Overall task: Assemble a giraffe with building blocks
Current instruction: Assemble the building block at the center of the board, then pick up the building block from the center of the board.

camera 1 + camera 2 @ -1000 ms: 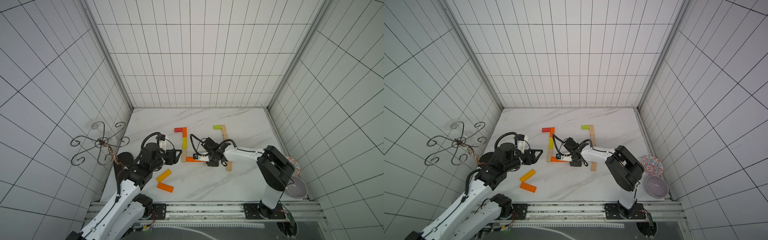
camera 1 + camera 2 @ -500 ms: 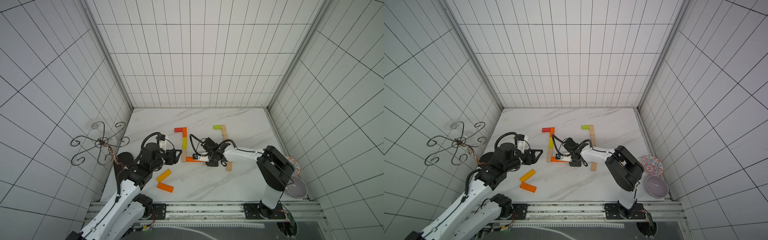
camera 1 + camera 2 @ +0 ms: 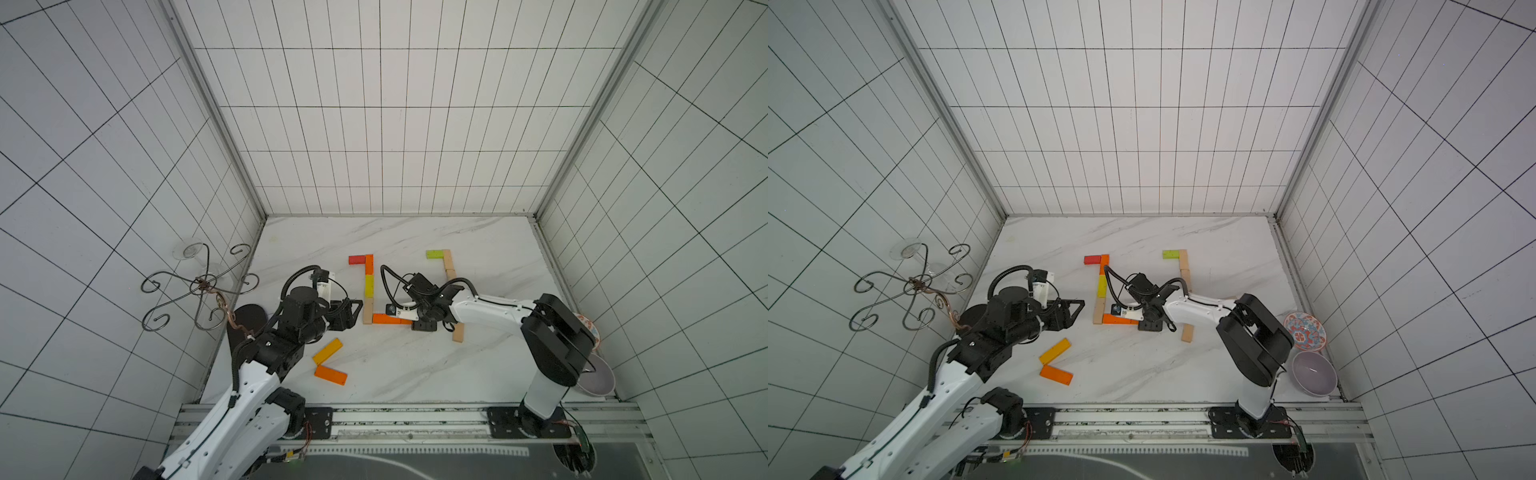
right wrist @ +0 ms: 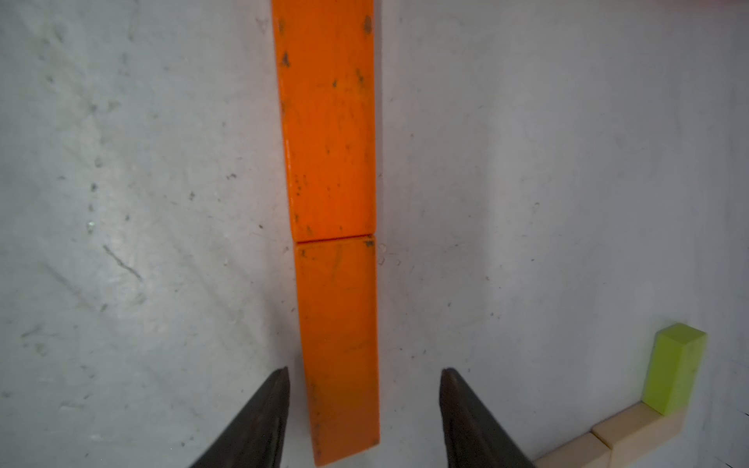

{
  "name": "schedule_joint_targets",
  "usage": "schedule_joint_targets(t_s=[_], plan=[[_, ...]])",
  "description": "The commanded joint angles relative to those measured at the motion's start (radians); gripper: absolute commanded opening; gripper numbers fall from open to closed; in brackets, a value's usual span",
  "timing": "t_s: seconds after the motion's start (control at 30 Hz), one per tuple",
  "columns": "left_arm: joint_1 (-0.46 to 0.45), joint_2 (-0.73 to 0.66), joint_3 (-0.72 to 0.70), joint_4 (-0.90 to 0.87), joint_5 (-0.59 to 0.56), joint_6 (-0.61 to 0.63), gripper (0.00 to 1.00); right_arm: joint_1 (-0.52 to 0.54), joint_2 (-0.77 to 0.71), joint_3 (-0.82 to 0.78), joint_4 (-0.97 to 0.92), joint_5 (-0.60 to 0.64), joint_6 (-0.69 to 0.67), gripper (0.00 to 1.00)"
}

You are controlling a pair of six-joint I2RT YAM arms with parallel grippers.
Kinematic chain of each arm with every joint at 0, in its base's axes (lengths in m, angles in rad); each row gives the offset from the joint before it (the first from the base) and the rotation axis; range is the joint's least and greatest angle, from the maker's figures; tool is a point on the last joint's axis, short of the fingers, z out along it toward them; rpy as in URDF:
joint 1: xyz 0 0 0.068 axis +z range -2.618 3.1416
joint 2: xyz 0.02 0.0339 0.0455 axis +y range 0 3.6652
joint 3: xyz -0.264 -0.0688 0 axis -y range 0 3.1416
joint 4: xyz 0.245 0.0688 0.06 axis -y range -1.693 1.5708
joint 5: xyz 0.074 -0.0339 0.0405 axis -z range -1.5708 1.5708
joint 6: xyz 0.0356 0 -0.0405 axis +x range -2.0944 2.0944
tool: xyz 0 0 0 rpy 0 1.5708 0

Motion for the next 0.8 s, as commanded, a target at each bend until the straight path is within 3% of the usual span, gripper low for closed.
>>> schedule_joint_targets(t_s=[0.0,0.2,0.37,0.57,0.77], plan=[[0.004,-0.024,0.023,-0.022,-0.037,-0.015,0.75,0.014,-0.116,0.022,-0.005,-0.001,0.035,0.63],[0.004,-0.065,0.042,-0.081,-0.068,-0.063,0.74,0.054,-0.262,0.009,0.037,-0.003,0.131,0.66],[0.004,-0.152,0.134,-0.179,-0.147,-0.092,0.72,0.154,-0.283,0.018,0.063,0.039,0.397,0.58],[0.004,-0.331,0.240,-0.257,-0.303,-0.095,0.72,0.322,-0.203,0.033,0.078,0.075,0.800,0.56],[0.004,-0.411,0.289,-0.343,-0.388,-0.079,0.73,0.460,-0.009,0.166,0.012,0.085,0.996,0.58]])
